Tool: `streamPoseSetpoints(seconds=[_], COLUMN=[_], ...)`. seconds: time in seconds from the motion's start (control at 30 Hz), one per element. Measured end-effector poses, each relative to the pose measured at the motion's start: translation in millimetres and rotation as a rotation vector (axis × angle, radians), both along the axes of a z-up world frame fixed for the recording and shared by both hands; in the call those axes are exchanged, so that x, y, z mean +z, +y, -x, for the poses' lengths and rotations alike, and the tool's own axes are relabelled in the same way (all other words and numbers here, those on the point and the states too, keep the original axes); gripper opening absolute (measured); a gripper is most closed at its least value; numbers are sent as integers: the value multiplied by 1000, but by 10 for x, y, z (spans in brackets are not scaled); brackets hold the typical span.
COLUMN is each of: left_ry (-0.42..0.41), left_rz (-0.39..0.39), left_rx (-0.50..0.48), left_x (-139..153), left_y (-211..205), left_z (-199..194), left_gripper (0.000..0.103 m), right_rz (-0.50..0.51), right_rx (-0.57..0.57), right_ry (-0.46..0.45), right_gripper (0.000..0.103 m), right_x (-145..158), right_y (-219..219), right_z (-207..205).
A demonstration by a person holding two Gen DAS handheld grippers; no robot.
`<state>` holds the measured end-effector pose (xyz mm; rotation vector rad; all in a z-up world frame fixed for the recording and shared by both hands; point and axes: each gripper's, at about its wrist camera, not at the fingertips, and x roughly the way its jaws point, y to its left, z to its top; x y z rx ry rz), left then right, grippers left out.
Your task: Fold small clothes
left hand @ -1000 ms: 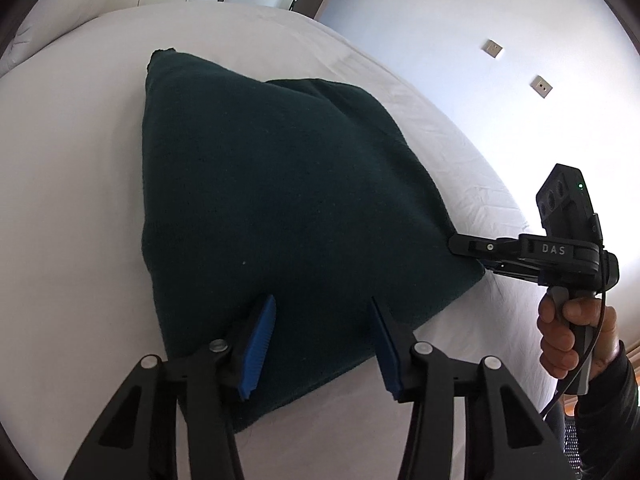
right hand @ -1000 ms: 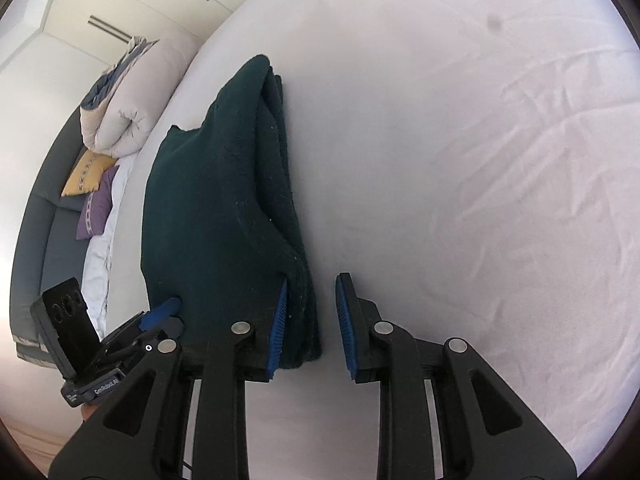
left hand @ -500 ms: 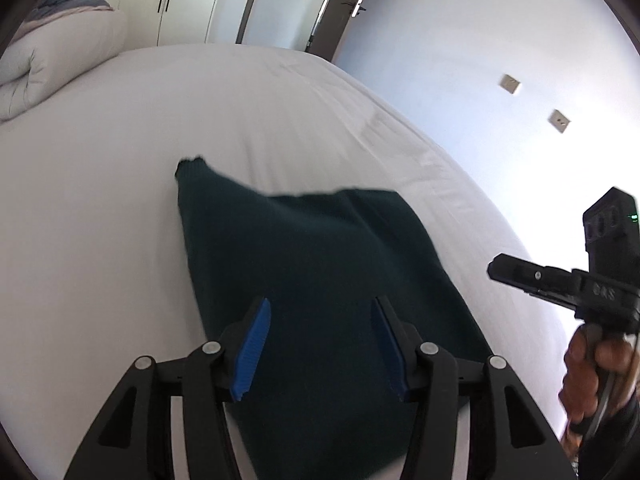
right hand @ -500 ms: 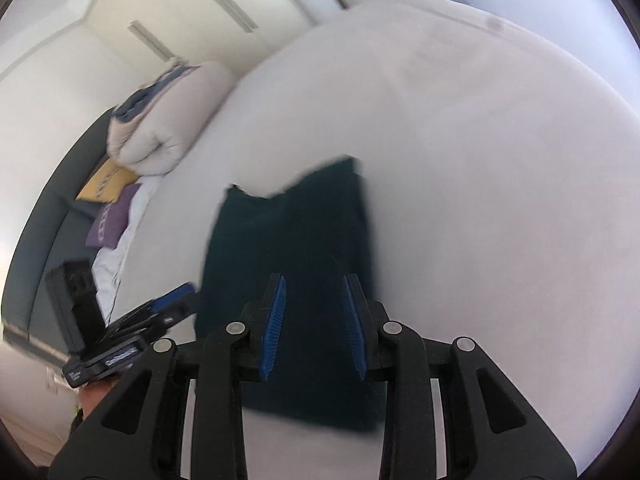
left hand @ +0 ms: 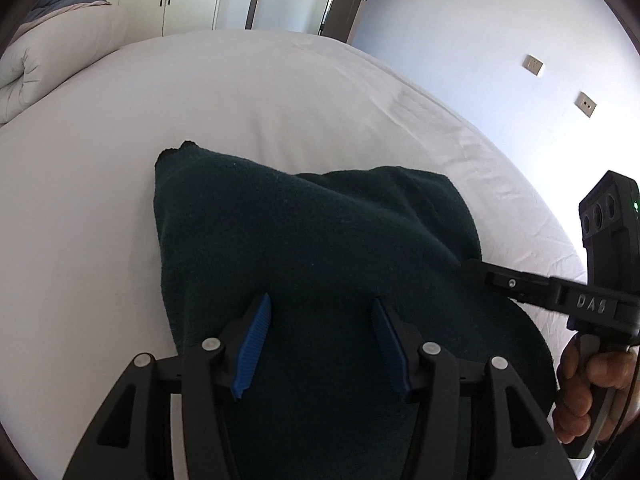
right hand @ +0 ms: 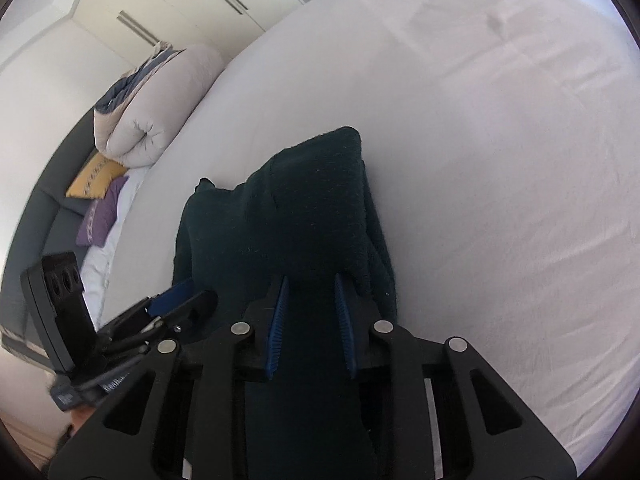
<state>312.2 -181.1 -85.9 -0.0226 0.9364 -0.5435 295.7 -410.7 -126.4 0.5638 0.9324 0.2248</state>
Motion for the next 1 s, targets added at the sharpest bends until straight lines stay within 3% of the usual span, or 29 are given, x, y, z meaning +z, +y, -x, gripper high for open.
streamPoseSetpoints(seconds=[0.1, 0.2, 0.3, 0.33, 0.37, 0.4, 0.43, 0.5, 0.57, 0.73, 1.0], left_ry=[-21, -37, -52, -62, -89, -127, -159, -144, -109, -14, 96], left_rz=[-13, -25, -32, -17, -4, -10, -25, -68, -114, -158, -77], left_rx=[1, 0, 12, 16, 26, 58, 97, 108, 111, 121, 92], left_x=[-40, 0, 196, 274, 365, 449, 509, 508, 435, 225, 64], left_y=[-6, -15, 48, 98, 175, 269, 361, 438, 476, 548, 448], left_z=[18, 47, 180, 243, 330, 416, 484, 502, 463, 398, 245], left_gripper=[56, 56, 60, 65, 82, 102, 102, 103, 103, 102, 102], right_rz=[92, 121, 110, 99, 96, 100, 105, 107, 92, -37, -150], right_rx=[20, 17, -1, 0, -2, -12, -19, -9, 1, 28, 75], right_ry=[-55, -57, -62, -81, -106, -137, -157, -157, -101, 33, 148], right_gripper=[21, 22, 30, 47, 62, 85, 90, 90, 90, 88, 76], right_x=[-4, -6, 263, 365, 449, 540, 602, 666, 628, 341, -79], right_y=[104, 224, 213, 167, 137, 89, 48, -21, -91, -182, -72], right_z=[16, -72, 94, 190, 259, 350, 415, 473, 456, 358, 42])
